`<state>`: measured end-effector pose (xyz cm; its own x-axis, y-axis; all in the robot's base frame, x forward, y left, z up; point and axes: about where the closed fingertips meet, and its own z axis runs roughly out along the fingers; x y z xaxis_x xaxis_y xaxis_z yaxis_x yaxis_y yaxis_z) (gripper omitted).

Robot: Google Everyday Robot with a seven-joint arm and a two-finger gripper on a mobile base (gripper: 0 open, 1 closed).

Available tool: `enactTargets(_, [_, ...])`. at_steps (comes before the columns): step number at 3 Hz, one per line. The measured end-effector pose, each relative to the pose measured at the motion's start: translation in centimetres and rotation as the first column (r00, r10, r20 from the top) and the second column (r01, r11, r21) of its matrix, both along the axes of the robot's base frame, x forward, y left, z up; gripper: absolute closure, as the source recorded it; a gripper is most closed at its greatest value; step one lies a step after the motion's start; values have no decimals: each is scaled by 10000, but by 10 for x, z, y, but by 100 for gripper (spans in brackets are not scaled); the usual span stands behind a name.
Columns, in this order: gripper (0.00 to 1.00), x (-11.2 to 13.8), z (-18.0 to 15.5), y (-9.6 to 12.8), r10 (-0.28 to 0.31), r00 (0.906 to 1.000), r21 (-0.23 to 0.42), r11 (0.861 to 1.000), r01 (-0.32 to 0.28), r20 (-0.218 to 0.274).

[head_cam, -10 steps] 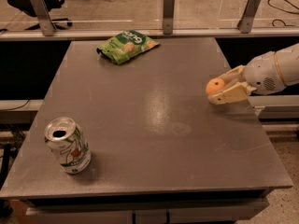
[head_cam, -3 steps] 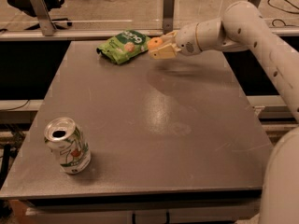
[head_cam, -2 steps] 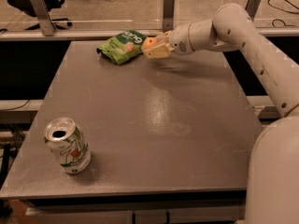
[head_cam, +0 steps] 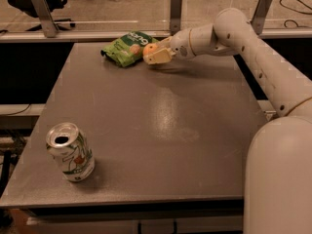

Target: Move orange near green rice chip bag

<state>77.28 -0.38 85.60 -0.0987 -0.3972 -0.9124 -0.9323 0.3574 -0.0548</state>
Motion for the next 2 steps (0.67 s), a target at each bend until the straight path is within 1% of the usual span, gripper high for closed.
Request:
enactTargets(1, [12,1,-7,17,280,9994,70,9996,-279,-195])
enactTargets(2, [0,1,-16,45,778,9959,164,9969,-771,-455])
